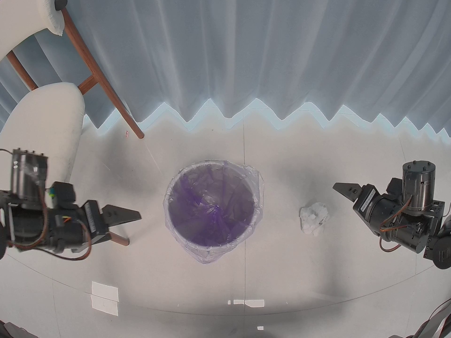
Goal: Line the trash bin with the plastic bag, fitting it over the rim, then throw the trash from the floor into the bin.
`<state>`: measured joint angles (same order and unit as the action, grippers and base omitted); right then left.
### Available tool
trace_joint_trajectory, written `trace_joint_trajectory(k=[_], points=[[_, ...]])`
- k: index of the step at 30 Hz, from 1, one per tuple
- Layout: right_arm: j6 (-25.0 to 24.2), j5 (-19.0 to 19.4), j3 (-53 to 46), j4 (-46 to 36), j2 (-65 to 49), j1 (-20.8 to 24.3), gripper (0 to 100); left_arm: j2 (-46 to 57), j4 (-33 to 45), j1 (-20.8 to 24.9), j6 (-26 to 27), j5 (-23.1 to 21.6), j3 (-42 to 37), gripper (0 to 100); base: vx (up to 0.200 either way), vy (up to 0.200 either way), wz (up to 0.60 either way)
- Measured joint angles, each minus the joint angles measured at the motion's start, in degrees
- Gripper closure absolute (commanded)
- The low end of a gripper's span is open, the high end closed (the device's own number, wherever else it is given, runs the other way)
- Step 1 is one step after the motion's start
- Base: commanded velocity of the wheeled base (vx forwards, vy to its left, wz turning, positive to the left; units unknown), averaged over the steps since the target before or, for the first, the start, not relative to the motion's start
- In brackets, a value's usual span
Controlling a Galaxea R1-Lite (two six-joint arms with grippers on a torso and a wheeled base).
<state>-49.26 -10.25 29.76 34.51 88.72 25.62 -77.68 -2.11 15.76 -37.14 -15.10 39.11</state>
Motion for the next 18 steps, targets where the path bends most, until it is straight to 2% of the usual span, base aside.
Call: trace_joint_trajectory(k=[11, 18], points=[[-0.1, -0.6, -2.5, 1.2, -2.4, 0.1, 0, -30.4, 0.3, 6.9, -8.5, 9.1, 14.6, 0, 0.000, 0.000, 0.00], [-0.1, -0.7, -3.8, 1.6, -3.2, 0.2, 0, -40.9, 0.7, 9.9, -10.9, 12.2, 21.5, 0, 0.000, 0.000, 0.00]])
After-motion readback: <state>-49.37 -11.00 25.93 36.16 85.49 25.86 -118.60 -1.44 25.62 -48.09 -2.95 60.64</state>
